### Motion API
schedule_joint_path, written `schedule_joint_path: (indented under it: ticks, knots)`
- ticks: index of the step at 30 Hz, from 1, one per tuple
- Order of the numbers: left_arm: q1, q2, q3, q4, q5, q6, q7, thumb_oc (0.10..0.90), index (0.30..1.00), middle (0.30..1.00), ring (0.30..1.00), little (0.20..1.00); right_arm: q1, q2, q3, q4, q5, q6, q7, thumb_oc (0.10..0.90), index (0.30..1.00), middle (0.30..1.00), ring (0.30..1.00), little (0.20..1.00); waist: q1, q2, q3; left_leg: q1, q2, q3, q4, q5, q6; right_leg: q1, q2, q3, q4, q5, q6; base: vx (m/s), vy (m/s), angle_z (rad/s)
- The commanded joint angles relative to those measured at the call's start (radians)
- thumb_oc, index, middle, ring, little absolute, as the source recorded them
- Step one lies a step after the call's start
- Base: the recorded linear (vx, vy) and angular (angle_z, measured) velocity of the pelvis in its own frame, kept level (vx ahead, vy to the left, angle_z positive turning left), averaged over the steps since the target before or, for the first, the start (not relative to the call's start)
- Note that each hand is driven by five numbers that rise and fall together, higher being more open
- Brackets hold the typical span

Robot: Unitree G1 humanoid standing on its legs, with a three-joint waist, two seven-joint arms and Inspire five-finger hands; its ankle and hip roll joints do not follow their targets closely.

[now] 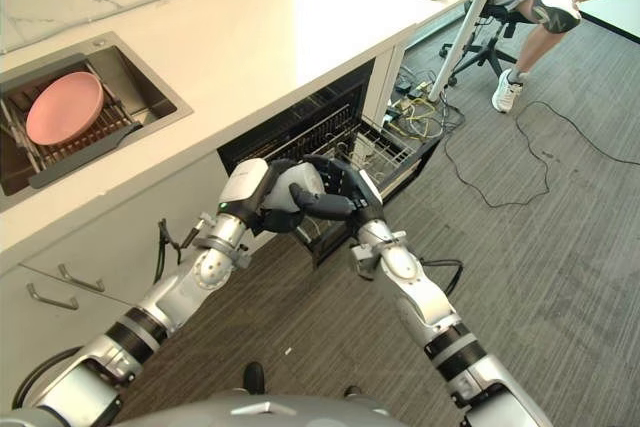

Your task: Place the dishes in the dishwasher.

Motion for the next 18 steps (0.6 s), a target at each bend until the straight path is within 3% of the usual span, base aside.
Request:
schedule_joint_path:
  ticks: [1,3,4,5,13,18]
  knots:
    - [-0.255,-0.063,-0.017,-0.025,0.027,-0.100,0.092,0.400,0.300,0.300,0.300,0.300,-0.072,0.066,-0.038,-0.059,-0.057,-0.070,-0.022,0.400,0.300,0.300,0.300,0.300,0.022,-0.005,-0.041,0.084,0.062,0.008,0.005,-0.125,-0.031,-0.028,-0.093,0.024,0.027,0.054,0.088,0.00,0.000,0.00]
    - [-0.253,-0.055,-0.017,-0.035,0.032,-0.102,0.096,0.400,0.300,0.300,0.300,0.300,-0.063,0.066,-0.060,-0.053,-0.083,-0.074,-0.039,0.400,0.300,0.300,0.300,0.300,0.021,-0.005,-0.044,0.085,0.061,0.008,0.005,-0.126,-0.030,-0.027,-0.094,0.023,0.028,0.055,0.089,0.00,0.000,0.00]
    - [-0.253,-0.051,-0.016,-0.041,0.034,-0.104,0.099,0.543,0.514,0.514,0.514,0.514,-0.059,0.065,-0.071,-0.047,-0.090,-0.077,-0.048,0.400,0.300,0.300,0.300,0.300,0.021,-0.005,-0.044,0.088,0.061,0.007,0.005,-0.126,-0.029,-0.026,-0.094,0.021,0.029,0.055,0.090,-0.03,0.018,0.00]
    - [-0.253,-0.048,-0.013,-0.044,0.034,-0.104,0.101,0.800,0.900,0.900,0.900,0.900,-0.056,0.064,-0.079,-0.042,-0.090,-0.078,-0.054,0.400,0.300,0.300,0.300,0.300,0.021,-0.005,-0.045,0.084,0.060,0.007,0.004,-0.118,-0.028,-0.031,-0.095,0.022,0.030,0.062,0.089,0.00,0.000,0.00]
    - [-0.255,-0.021,0.008,-0.116,0.041,-0.115,0.103,0.800,0.900,0.900,0.900,0.900,-0.036,0.064,-0.109,0.034,-0.150,-0.062,-0.078,0.400,0.300,0.300,0.300,0.300,0.029,-0.005,-0.056,0.087,0.058,-0.004,0.005,-0.121,-0.026,-0.022,-0.095,0.011,0.030,0.059,0.089,-0.01,0.002,0.00]
    - [-0.299,-0.032,0.010,-0.159,0.054,-0.128,0.163,0.800,0.900,0.900,0.900,0.900,-0.121,0.066,-0.139,0.154,-0.259,-0.054,-0.154,0.400,0.300,0.300,0.300,0.300,0.044,-0.013,-0.056,0.079,0.059,-0.014,0.006,-0.128,-0.028,-0.015,-0.094,-0.005,0.014,0.054,0.091,0.00,0.004,0.08]
